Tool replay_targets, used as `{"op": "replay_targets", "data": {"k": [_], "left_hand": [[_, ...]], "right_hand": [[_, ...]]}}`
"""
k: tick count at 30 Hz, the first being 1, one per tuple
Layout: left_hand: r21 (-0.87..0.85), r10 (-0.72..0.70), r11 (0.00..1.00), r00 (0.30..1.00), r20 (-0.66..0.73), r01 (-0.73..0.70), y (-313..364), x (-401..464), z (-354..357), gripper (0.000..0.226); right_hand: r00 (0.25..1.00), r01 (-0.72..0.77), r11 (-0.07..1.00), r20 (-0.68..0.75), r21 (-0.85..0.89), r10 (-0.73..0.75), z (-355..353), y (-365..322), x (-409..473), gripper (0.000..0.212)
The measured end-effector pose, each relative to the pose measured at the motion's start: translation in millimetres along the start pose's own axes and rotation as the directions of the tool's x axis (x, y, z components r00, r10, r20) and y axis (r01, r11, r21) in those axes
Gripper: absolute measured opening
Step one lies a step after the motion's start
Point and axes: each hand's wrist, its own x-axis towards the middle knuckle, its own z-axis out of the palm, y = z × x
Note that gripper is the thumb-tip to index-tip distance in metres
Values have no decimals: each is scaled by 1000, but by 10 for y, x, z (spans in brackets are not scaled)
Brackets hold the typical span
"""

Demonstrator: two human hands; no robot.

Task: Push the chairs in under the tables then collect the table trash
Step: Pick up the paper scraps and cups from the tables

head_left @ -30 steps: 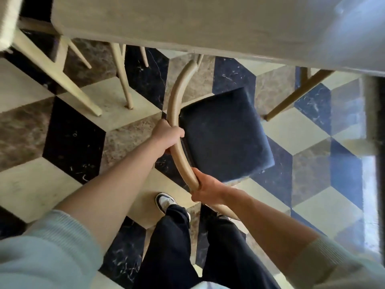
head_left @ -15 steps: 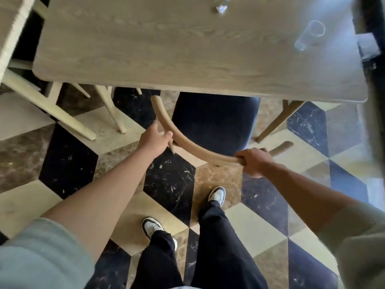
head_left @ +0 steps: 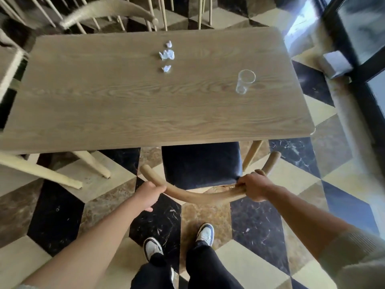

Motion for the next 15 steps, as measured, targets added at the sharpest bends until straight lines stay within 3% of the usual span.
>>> {"op": "replay_targets", "data": {"k": [3,6,9,11,15], "left_hand": [[187,-43,981,998,-36,49,95,-54,-182,19],[292,-25,955,994,-103,54,341,-33,-376,24],[207,124,974,979,-161,-89,644,76,-538,24],[107,211,975,961,-179,-194,836,206,-626,21],[89,326,944,936,-133,-317,1257,561,-855,16]], "right_hand": [[1000,2,934,-1,358,-1,-293,12,114,46],[946,-110,740,-159,663,283,-709,43,321,39],[826,-103,704,-334,703,454,-1143,33,545,21],[759,-75,701,-415,710,501,-1404,23,708,22],[638,-36,705,-526,709,562,-1796,-31,1074,61]]}}
